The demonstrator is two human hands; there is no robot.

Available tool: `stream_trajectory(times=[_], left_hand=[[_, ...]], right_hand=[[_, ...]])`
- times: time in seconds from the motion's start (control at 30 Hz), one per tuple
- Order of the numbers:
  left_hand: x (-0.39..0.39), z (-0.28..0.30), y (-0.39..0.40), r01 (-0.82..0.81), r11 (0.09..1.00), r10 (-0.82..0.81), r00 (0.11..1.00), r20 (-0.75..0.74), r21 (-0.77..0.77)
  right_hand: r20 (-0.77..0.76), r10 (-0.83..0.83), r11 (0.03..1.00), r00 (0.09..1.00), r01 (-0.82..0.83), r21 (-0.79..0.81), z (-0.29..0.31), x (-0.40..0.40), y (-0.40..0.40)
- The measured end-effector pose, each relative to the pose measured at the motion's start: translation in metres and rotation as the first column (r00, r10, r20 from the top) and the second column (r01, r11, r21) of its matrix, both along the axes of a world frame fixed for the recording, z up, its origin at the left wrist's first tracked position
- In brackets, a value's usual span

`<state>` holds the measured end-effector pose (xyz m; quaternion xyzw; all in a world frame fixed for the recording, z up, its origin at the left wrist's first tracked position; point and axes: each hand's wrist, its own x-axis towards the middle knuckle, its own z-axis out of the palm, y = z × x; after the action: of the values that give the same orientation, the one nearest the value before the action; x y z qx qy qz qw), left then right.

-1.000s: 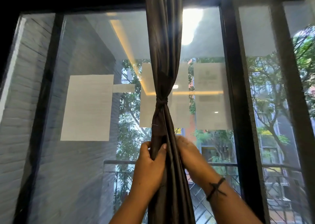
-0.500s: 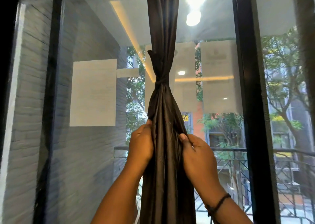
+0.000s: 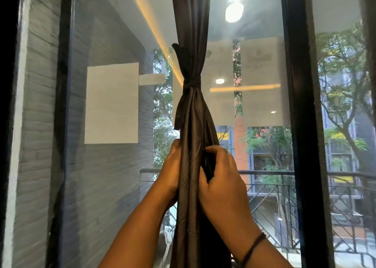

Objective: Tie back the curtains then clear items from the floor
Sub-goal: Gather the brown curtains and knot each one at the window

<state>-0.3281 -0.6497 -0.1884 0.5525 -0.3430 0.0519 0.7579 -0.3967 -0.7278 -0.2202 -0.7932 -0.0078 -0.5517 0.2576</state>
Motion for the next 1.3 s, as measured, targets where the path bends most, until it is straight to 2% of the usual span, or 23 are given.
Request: stream_trajectory(times=[0.1, 0.2, 0.27, 0.3, 0.37, 0.4, 0.47, 0.53, 0.57, 0.6, 0.67, 0.7, 0.73, 0.8, 0.83, 0.87, 0.9, 0.97, 1.03, 1.1, 1.2, 1.3], left_hand=[[-0.006, 0.002, -0.003, -0.031, 1.0, 0.031, 0.998, 0.056, 0.004], [0.003, 0.003, 0.002, -0.18, 0.984, 0.177, 0.973, 0.147, 0.01], [0.016, 0.005, 0.014, -0.374, 0.928, 0.361, 0.896, 0.257, 0.001], [0.022, 0.007, 0.023, -0.507, 0.861, 0.488, 0.801, 0.347, -0.041], [0.026, 0.015, 0.046, -0.683, 0.72, 0.636, 0.576, 0.514, -0.125], [0.027, 0.021, 0.056, -0.724, 0.678, 0.644, 0.506, 0.573, -0.123], [0.037, 0.032, 0.071, -0.773, 0.631, 0.631, 0.462, 0.623, -0.065], [0.047, 0.034, 0.067, -0.816, 0.577, 0.643, 0.478, 0.598, 0.032], [0.047, 0.031, 0.055, -0.804, 0.59, 0.628, 0.519, 0.579, 0.081], [0.045, 0.021, 0.039, -0.75, 0.648, 0.582, 0.598, 0.55, 0.13], [0.033, 0.002, 0.013, -0.592, 0.777, 0.47, 0.772, 0.428, 0.214], [0.031, -0.006, 0.012, -0.572, 0.792, 0.453, 0.784, 0.424, 0.214], [0.031, -0.005, 0.024, -0.655, 0.718, 0.484, 0.713, 0.508, 0.235], [0.042, 0.011, 0.067, -0.91, 0.371, 0.534, 0.372, 0.759, 0.186], [0.05, 0.027, 0.088, -0.963, 0.243, 0.513, 0.231, 0.827, 0.118], [0.054, 0.044, 0.103, -0.981, 0.19, 0.474, 0.132, 0.87, 0.045], [0.056, 0.061, 0.111, -0.982, 0.185, 0.442, 0.058, 0.895, -0.028], [0.056, 0.083, 0.113, -0.977, 0.195, 0.411, -0.001, 0.912, -0.089], [0.064, 0.084, 0.111, -0.975, 0.214, 0.387, 0.024, 0.922, -0.064], [0.075, 0.066, 0.108, -0.971, 0.239, 0.357, 0.108, 0.928, 0.021], [0.084, 0.043, 0.099, -0.923, 0.345, 0.321, 0.288, 0.902, 0.172], [0.074, 0.047, 0.093, -0.851, 0.42, 0.378, 0.48, 0.792, 0.315]], right_hand=[[0.022, 0.183, 0.946, 0.983, -0.182, 0.27, 0.008, 0.006, -0.003], [0.083, 0.356, 0.737, 0.931, -0.334, 0.588, 0.019, 0.009, -0.012], [0.137, 0.39, 0.635, 0.911, -0.373, 0.677, 0.029, 0.004, -0.025], [0.178, 0.359, 0.639, 0.916, -0.381, 0.668, 0.035, -0.003, -0.035], [0.243, 0.226, 0.769, 0.943, -0.326, 0.55, 0.048, -0.019, -0.057], [0.256, 0.198, 0.836, 0.946, -0.3, 0.46, 0.054, -0.028, -0.065], [0.16, 0.217, 0.922, 0.963, -0.256, 0.292, 0.062, -0.037, -0.07], [-0.076, 0.179, 0.969, 0.981, -0.163, 0.185, 0.057, -0.031, -0.057], [-0.187, 0.171, 0.979, 0.967, -0.146, 0.143, 0.05, -0.023, -0.044], [-0.258, 0.176, 0.983, 0.95, -0.155, 0.099, 0.04, -0.012, -0.029], [-0.285, 0.158, 0.987, 0.945, -0.162, 0.01, 0.02, 0.004, -0.008], [-0.272, 0.109, 0.993, 0.956, -0.118, -0.018, 0.018, 0.005, -0.012], [-0.25, 0.034, 0.999, 0.968, -0.043, -0.032, 0.021, 0.003, -0.028], [-0.199, -0.211, 0.976, 0.957, 0.194, -0.103, 0.038, -0.011, -0.075], [-0.155, -0.336, 0.936, 0.929, 0.312, -0.162, 0.051, -0.022, -0.096], [-0.101, -0.423, 0.892, 0.901, 0.393, -0.225, 0.064, -0.031, -0.111], [-0.038, -0.463, 0.858, 0.885, 0.437, -0.268, 0.077, -0.036, -0.12], [0.049, -0.454, 0.842, 0.889, 0.447, -0.302, 0.093, -0.034, -0.124], [0.031, -0.431, 0.85, 0.902, 0.417, -0.323, 0.098, -0.028, -0.124], [-0.093, -0.362, 0.888, 0.928, 0.313, -0.336, 0.089, -0.023, -0.122], [-0.29, -0.192, 0.948, 0.937, 0.101, -0.301, 0.084, -0.02, -0.102], [-0.452, -0.022, 0.986, 0.892, -0.055, -0.156, 0.102, -0.021, -0.088]])
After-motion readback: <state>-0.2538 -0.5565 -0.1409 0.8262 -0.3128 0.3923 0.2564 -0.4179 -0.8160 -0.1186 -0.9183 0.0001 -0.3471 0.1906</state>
